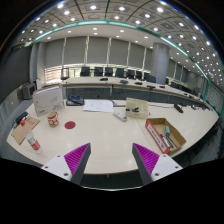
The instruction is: Pour water
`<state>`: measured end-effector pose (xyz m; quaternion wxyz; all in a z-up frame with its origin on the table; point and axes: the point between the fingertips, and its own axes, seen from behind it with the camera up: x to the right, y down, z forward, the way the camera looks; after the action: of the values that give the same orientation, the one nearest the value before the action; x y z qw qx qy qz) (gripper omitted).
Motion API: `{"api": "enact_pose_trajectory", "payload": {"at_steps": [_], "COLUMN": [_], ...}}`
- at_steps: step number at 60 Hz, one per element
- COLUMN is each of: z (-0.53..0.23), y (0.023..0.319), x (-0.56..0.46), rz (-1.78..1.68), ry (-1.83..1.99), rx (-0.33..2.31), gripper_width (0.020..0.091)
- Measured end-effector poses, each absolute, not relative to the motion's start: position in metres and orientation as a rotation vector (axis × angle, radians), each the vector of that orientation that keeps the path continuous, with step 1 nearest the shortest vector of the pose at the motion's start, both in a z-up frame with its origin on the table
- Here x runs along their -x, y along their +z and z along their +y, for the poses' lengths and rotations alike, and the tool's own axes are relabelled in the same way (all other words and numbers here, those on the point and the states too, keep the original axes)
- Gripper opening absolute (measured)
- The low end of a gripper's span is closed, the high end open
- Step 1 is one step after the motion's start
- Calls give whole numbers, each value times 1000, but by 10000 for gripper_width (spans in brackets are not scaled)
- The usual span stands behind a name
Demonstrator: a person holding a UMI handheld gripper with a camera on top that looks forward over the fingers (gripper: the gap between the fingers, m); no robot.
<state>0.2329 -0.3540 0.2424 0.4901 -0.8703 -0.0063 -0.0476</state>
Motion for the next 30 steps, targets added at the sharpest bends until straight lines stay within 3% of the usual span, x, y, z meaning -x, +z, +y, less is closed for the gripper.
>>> {"api": "enact_pose_trajectory", "payload": {"at_steps": [19,30], "z": [-375,-387], "y": [213,164], "x": [-95,26], "rz": [-196,-325], "ry": [23,124], "rx": [2117,2112], "gripper_width": [857,856]}}
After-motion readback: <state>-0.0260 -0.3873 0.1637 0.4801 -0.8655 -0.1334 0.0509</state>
